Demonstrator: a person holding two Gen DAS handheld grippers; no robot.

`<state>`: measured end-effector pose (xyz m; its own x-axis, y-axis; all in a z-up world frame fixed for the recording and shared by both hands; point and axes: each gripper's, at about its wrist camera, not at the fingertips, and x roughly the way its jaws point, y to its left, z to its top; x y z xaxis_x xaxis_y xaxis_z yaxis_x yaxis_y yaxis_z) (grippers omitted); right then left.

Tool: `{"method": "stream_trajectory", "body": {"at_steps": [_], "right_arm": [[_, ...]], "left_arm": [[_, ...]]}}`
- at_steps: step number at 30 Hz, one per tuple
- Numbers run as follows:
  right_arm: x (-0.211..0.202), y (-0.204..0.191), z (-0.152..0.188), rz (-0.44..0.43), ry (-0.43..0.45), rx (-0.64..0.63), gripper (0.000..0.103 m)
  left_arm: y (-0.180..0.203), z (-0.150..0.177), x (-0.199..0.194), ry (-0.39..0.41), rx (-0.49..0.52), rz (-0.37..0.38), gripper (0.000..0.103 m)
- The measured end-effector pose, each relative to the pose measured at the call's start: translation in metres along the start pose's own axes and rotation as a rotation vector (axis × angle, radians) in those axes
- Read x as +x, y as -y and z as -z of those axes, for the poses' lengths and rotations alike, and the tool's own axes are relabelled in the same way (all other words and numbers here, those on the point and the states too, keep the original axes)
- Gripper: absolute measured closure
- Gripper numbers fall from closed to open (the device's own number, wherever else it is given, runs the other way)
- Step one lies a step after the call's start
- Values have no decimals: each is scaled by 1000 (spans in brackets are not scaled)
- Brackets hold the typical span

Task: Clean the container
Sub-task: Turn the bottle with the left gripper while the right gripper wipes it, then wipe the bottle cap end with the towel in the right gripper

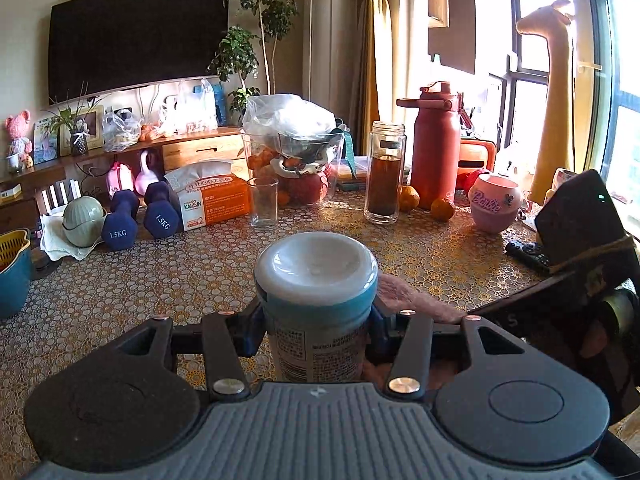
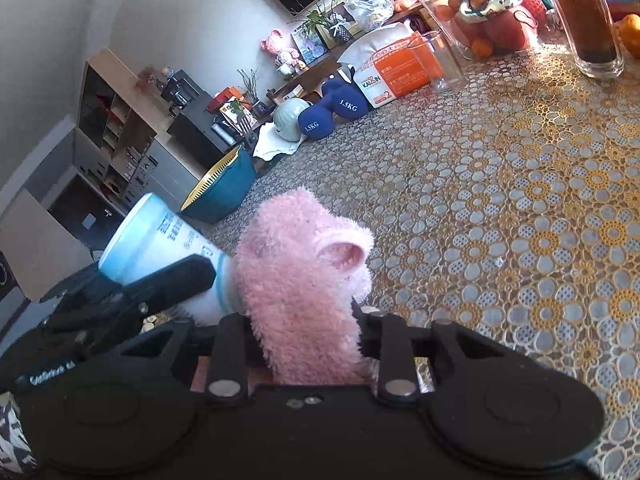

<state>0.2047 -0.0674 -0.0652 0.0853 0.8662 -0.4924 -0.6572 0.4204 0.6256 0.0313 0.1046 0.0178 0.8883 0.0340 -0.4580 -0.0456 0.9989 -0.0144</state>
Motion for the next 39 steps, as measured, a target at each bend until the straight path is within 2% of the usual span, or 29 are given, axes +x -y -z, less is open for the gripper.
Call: {"method": "stream_trajectory", "body": {"at_steps": [3, 9, 13, 17, 20, 24, 28, 34, 39], "right_arm": [[-8, -18, 9, 27, -9, -91, 74], [-32, -53, 13, 138, -49, -324, 75], [-58, -63, -1, 200, -4, -395, 75], [-85, -83, -21, 170, 64, -461, 75], [-91, -109, -31, 132, 81, -556, 75], [-87, -134, -35, 79, 53, -663, 75], [-67, -151, -30, 65, 0, -749, 75], [-38, -160, -36, 66, -30, -778, 75], [-25, -141, -59, 34, -31, -697, 75]], "left_arm": [[0, 1, -2, -1, 5, -4, 53], [5, 6, -10, 1, 38, 1, 53], [10, 9, -13, 7, 69, 3, 53], [18, 9, -13, 9, 116, 2, 53], [22, 9, -12, 10, 141, 2, 53], [25, 8, -10, 12, 161, 2, 53], [29, 9, -9, 17, 188, 2, 53], [28, 8, -8, 24, 195, 3, 53], [21, 7, -6, 24, 169, 9, 53]]}}
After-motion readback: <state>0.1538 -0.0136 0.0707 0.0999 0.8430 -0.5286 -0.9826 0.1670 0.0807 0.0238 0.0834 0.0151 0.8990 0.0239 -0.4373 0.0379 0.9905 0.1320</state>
